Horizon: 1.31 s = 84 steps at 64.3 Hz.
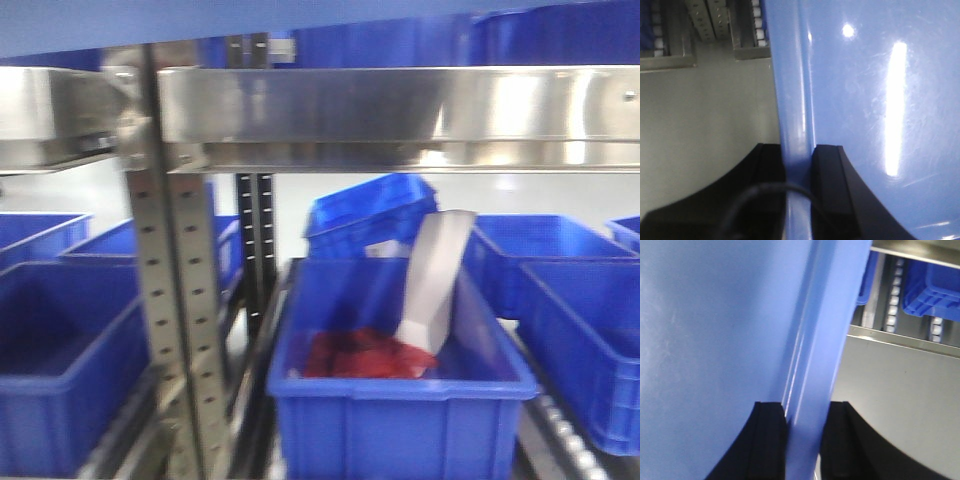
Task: Grab blue tray and place on right shelf
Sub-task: 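Raise the tray with both grippers above the upper steel shelf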
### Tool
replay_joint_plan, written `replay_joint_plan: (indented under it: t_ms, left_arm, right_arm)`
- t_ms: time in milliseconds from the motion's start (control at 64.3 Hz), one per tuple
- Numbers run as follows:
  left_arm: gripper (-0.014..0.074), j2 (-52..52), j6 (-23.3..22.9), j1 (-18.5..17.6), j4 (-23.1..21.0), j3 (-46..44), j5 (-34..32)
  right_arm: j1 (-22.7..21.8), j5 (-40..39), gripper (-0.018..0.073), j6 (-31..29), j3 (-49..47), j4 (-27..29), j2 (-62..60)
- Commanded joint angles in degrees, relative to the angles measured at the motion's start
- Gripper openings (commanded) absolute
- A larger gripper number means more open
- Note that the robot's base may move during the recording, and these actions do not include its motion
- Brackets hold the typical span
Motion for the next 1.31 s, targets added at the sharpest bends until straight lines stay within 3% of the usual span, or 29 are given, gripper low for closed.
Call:
replay_joint_plan:
  t_ms: [0,1291]
  left_arm:
    - [-0.0048,-1.7,1.8,-0.5,0.4,-1.2,5.9]
    - [-0.0048,-1.7,1.8,-0.5,0.4,-1.2,5.9]
  right_arm:
    - [-0.3,-2.4,0.0057,-1.8,-1.4,-2.9,-1.8]
    - [-0.3,-2.4,0.0057,-1.8,-1.4,-2.9,-1.8]
